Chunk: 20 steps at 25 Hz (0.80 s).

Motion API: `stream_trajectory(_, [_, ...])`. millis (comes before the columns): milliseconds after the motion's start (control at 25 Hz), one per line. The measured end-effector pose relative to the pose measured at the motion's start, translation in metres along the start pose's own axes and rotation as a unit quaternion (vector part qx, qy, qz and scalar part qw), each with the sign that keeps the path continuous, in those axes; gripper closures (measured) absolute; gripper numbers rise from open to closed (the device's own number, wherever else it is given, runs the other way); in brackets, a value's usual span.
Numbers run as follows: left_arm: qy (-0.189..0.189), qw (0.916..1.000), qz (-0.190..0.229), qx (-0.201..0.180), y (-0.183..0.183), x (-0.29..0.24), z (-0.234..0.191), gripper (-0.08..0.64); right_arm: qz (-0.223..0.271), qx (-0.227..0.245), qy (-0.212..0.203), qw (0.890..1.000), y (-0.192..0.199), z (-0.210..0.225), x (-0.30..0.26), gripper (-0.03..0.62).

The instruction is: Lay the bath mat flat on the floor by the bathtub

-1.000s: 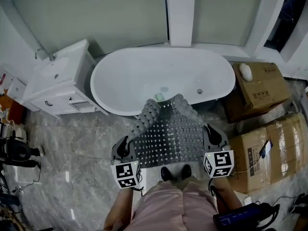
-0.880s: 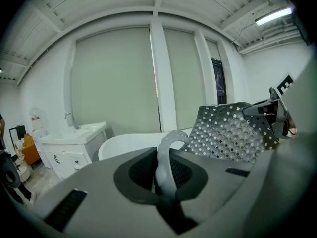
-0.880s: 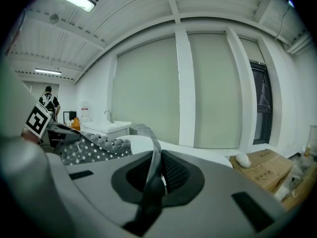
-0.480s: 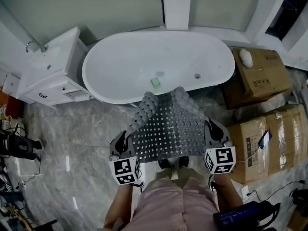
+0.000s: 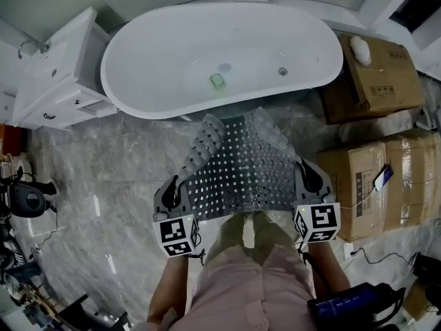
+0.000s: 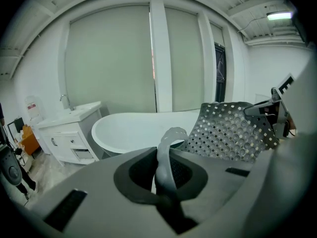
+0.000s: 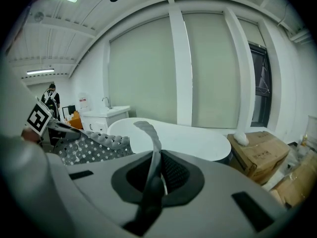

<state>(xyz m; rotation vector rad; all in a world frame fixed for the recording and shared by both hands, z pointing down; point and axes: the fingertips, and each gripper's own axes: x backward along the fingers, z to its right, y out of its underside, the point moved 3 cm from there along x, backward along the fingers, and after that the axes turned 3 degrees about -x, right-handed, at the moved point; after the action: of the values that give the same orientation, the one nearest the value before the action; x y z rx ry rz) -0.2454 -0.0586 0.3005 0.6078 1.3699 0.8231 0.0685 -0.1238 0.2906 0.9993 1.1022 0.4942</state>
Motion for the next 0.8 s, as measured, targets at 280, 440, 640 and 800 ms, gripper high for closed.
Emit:
stream_trajectory(280, [0.005,0.9997,-0.024,0.005,0.021,-0.010,0.004,0.525,-0.019,-0.001,-0.001,1.000,0.018,0.003,-0.011,0.566])
stream_trajectory(440, [0.006,0.9997,-0.025,0.005,0.021,-0.010,0.001,0.525,-0.018,-0.001,-0.002,1.000,0.016,0.000,-0.011,0.566])
stream_trajectory(640, [0.006,0.9996,-0.026,0.000,0.023,-0.018,-0.001,0.525,-0.020,0.002,0.002,1.000,0.019,0.001,-0.017,0.566])
stream_trajectory(800, [0.006,0.9994,-0.033,0.000,0.027,-0.030,-0.001,0.525,-0.024,0.002,0.005,1.000,0.024,0.006,-0.027,0.566])
